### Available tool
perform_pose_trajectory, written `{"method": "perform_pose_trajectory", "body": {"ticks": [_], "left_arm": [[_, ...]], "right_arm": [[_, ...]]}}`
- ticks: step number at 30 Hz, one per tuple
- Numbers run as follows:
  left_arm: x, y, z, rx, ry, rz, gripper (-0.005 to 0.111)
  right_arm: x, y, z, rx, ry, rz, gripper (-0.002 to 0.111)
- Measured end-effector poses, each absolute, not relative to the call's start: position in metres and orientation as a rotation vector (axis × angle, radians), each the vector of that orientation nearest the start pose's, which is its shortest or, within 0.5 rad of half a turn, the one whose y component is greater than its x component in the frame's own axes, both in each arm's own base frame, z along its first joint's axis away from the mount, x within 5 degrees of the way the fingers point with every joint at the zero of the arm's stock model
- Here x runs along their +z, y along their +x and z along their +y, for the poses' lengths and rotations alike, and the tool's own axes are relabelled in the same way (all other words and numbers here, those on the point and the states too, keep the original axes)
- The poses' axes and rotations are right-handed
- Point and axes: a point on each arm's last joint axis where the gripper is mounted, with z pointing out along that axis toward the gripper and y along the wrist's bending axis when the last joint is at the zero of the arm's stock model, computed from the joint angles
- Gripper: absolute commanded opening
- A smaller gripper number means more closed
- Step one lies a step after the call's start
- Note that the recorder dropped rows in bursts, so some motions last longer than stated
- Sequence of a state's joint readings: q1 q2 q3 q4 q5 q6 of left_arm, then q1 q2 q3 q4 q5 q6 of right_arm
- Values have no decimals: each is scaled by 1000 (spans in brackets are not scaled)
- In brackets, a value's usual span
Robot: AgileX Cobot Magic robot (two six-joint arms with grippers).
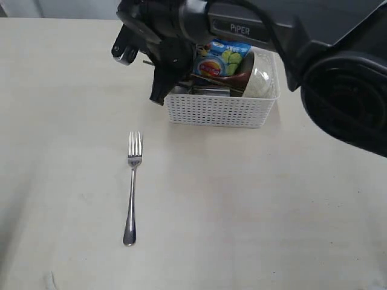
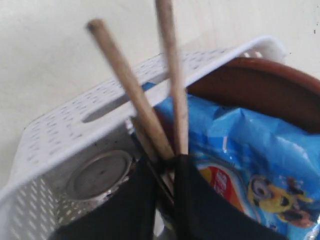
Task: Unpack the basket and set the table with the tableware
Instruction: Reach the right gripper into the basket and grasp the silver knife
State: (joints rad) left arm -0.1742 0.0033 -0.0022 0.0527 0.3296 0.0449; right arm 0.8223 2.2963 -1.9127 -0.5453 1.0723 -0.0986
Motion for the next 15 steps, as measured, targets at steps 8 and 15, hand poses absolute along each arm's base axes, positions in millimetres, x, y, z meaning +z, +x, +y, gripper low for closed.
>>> {"method": "perform_pose_trajectory", "body": {"ticks": [8,15], "left_arm": [[184,53,-8,-41,231,1799,0],[184,53,-8,-41,231,1799,0]], "right_arm": [[183,362,326,-597,-1484,2252,0],[204,358,321,-576,-1446,2272,0]]}}
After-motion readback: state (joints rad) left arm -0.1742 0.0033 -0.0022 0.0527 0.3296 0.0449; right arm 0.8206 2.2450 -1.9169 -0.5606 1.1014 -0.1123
